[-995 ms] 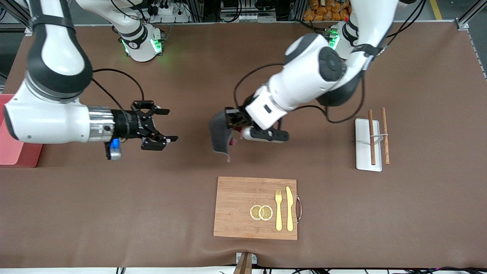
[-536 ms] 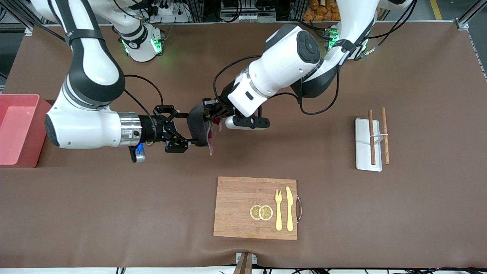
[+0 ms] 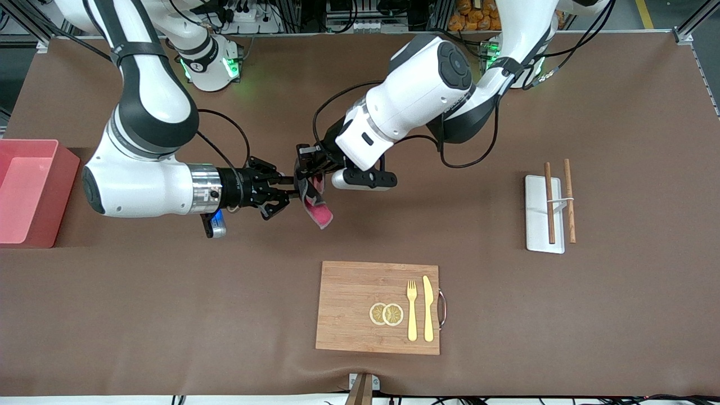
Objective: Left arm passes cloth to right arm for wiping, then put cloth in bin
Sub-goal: 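Grasp the cloth with the right gripper and release the left gripper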
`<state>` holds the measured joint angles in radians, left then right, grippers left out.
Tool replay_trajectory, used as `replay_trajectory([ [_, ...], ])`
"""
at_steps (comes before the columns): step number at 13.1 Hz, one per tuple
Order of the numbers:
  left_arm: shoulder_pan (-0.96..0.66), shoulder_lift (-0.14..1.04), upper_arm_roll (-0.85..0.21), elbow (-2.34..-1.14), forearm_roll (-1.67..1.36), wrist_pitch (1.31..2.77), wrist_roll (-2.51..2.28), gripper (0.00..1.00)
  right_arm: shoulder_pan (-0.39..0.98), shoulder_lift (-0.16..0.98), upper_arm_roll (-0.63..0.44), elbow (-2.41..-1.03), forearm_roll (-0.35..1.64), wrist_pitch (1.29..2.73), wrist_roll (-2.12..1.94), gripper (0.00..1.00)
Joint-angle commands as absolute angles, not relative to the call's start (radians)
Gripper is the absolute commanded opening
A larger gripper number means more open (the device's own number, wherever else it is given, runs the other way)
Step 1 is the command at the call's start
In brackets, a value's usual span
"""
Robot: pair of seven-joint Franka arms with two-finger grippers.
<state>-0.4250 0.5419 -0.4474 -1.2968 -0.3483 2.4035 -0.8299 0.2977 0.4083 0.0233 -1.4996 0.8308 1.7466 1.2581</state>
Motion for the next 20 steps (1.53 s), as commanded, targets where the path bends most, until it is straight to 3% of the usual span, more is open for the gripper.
replay_trajectory([
  [1,-0.430,0.537,-0.443,-1.299,-0.370,2.421,-0.841,0.00,0.325,0.400,0.018,-1.497,0.851,1.755,1.273,0.00],
  [6,-0.430,0.540,-0.443,-1.299,-0.370,2.424,-0.841,0.00,0.302,0.400,0.014,-1.493,0.850,1.747,1.246,0.00],
  [9,-0.430,0.540,-0.443,-1.299,-0.362,2.424,-0.838,0.00,0.216,0.399,0.011,-1.488,0.833,1.672,1.138,0.00],
  [12,-0.430,0.540,-0.442,-1.301,-0.357,2.424,-0.838,0.00,0.152,0.394,0.012,-1.483,0.726,1.658,0.996,0.00],
  [15,-0.428,0.540,-0.440,-1.301,-0.356,2.424,-0.835,0.00,0.172,0.396,0.012,-1.489,0.530,1.644,0.847,0.00],
  [16,-0.423,0.540,-0.437,-1.301,-0.351,2.424,-0.819,0.81,0.175,0.399,0.012,-1.491,0.516,1.649,0.844,0.00],
  [17,-0.426,0.537,-0.434,-1.299,-0.322,2.425,-0.825,1.00,0.178,0.400,0.012,-1.493,0.514,1.651,0.844,0.00],
  [20,-0.413,0.531,-0.433,-1.301,-0.291,2.424,-0.828,1.00,0.184,0.400,0.014,-1.491,0.514,1.651,0.844,0.00],
])
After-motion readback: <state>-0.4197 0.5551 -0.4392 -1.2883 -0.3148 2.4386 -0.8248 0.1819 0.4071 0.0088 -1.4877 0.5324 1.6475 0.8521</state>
